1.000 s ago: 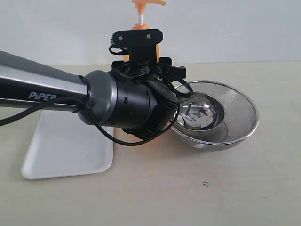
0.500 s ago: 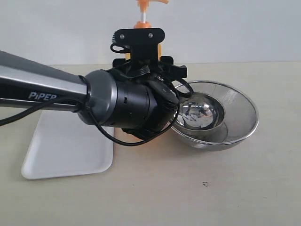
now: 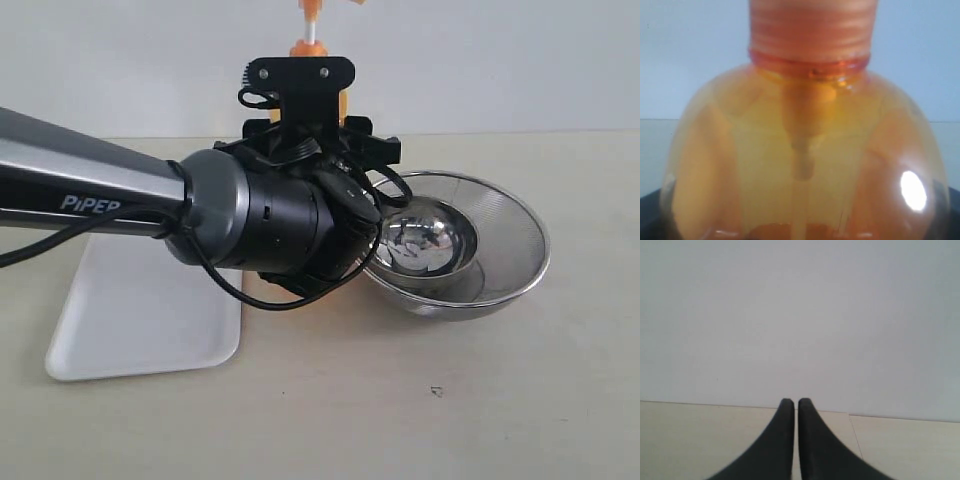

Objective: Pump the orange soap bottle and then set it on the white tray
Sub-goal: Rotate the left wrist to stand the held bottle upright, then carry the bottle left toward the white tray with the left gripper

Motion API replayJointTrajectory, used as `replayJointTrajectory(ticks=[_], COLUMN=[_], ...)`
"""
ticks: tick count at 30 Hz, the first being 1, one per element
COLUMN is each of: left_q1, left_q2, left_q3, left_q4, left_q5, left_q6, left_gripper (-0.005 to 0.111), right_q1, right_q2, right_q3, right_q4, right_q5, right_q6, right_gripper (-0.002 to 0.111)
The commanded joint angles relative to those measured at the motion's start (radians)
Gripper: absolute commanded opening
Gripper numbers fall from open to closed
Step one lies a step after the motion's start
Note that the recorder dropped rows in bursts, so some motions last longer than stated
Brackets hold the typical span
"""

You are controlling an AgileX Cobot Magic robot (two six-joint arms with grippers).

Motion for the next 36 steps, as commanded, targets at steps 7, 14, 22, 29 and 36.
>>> replayJointTrajectory(ticks=[7, 14, 22, 29, 36], left_q1=[0.002, 0.002, 0.002, 0.002, 0.01], left_q2=[-0.023, -0.023, -0.023, -0.023, -0.097], left_q3=[-0.016, -0.016, -0.016, -0.016, -0.016], left_q4=[0.094, 0.101, 0.107, 0.111, 0.111], left_q5=[-0.046, -0.046, -0.046, -0.076, -0.084], left_q6=[0.007, 0.007, 0.007, 0.007, 0.044], left_gripper=[0.005, 0.005, 0.005, 0.005, 0.005], right_q1=[-0.007, -0.007, -0.007, -0.007, -0.007], right_q2=[-0.009, -0.009, -0.009, -0.009, -0.009], right_q3=[-0.002, -0.002, -0.002, -0.002, -0.002], right_q4=[-0.006, -0.004, -0.004, -0.004, -0.004], right_q5=[0.001, -0.015, -0.016, -0.016, -0.016], right_q6=[-0.002, 0.001, -0.001, 0.0, 0.0], right_gripper=[0.0, 0.0, 0.0, 0.0, 0.0])
